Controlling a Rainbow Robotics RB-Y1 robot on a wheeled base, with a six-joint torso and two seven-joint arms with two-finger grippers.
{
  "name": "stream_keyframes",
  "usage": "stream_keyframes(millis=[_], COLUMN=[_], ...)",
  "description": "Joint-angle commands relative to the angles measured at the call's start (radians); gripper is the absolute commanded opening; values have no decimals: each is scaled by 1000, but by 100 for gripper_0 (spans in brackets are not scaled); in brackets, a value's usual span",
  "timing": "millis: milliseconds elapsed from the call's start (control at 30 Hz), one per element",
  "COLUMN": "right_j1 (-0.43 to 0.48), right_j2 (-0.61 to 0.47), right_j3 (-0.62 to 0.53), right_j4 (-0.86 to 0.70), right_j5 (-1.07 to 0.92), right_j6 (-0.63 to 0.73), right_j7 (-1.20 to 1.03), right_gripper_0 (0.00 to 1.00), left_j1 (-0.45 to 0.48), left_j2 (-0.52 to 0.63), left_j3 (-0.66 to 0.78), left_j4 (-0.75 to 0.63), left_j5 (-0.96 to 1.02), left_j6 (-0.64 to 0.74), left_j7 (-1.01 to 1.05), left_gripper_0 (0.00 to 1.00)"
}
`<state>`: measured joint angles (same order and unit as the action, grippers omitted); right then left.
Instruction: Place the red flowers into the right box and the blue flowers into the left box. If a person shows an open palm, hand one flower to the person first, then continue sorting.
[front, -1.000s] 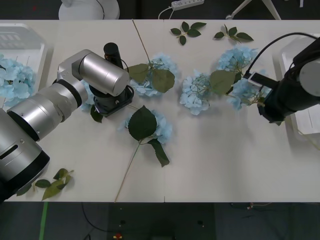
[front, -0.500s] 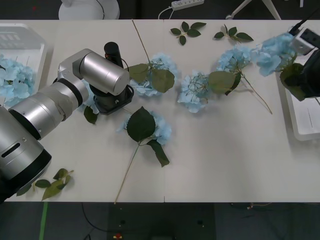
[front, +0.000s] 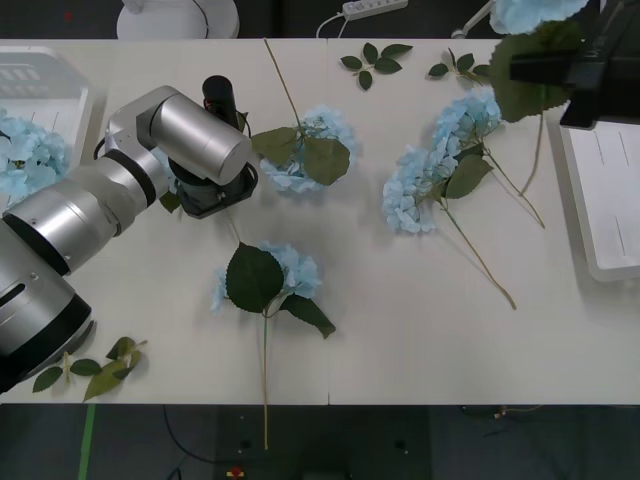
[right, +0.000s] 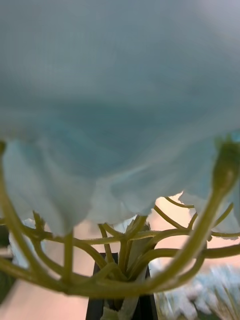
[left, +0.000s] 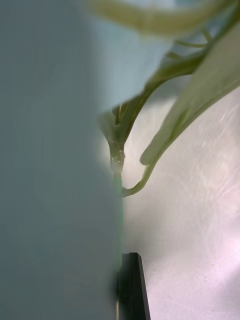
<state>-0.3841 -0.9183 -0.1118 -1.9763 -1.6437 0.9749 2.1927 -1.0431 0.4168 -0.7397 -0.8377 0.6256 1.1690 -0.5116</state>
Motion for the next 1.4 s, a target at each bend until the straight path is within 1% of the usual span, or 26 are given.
stream_keyframes(millis=[33,200,267,333,400,500,600,700,733,800,867,1000,1033,1067,1233,1400], right_j1=[-87,-167,-194,-205,-226,-239,-257,-277,-282,-305,-328,-371,-375,-380,-404,-412], right_j2=[78,130,153,170,205,236,260,285,289,302,318,352,357,368,403,417], right_j3=[152,299,342,359,385,397,408,434,440,475,514,580,584,593,626,699], right_j4=[-42,-15,-4,2,10,11,11,24,27,44,63,117,123,136,165,169], right_j5=[-31,-31,-31,-33,-33,-31,-31,-31,-31,-31,-31,-31,-31,-31,-25,-19], right_j6=[-137,-277,-320,-340,-369,-389,-392,-404,-409,-432,-459,-521,-525,-536,-565,-671], right_j7=[27,27,28,25,24,22,22,21,21,21,21,28,27,28,30,33], right_gripper_0=[0,0,0,0,0,0,0,0,0,0,0,0,0,0,0,0], left_j1=[-18,-18,-20,-18,-18,-18,-17,15,25,72,135,273,290,327,422,491], left_j2=[125,211,255,290,375,474,562,639,652,688,714,728,726,728,723,723], left_j3=[112,241,290,312,352,393,444,487,496,523,563,635,645,660,666,666], left_j4=[-149,-288,-343,-379,-445,-478,-477,-477,-477,-477,-477,-475,-475,-477,-472,-472], left_j5=[-17,-7,-6,-6,-12,-24,-29,-41,-43,-52,-57,-121,-133,-155,-221,-210], left_j6=[67,150,198,230,310,385,435,466,465,457,439,370,360,342,253,185], left_j7=[-222,-380,-456,-516,-679,-883,-1036,-1156,-1173,-1222,-1252,-1308,-1309,-1308,-1294,-1275], left_gripper_0=[0,0,0,0,0,0,0,0,0,0,0,0,0,0,0,1])
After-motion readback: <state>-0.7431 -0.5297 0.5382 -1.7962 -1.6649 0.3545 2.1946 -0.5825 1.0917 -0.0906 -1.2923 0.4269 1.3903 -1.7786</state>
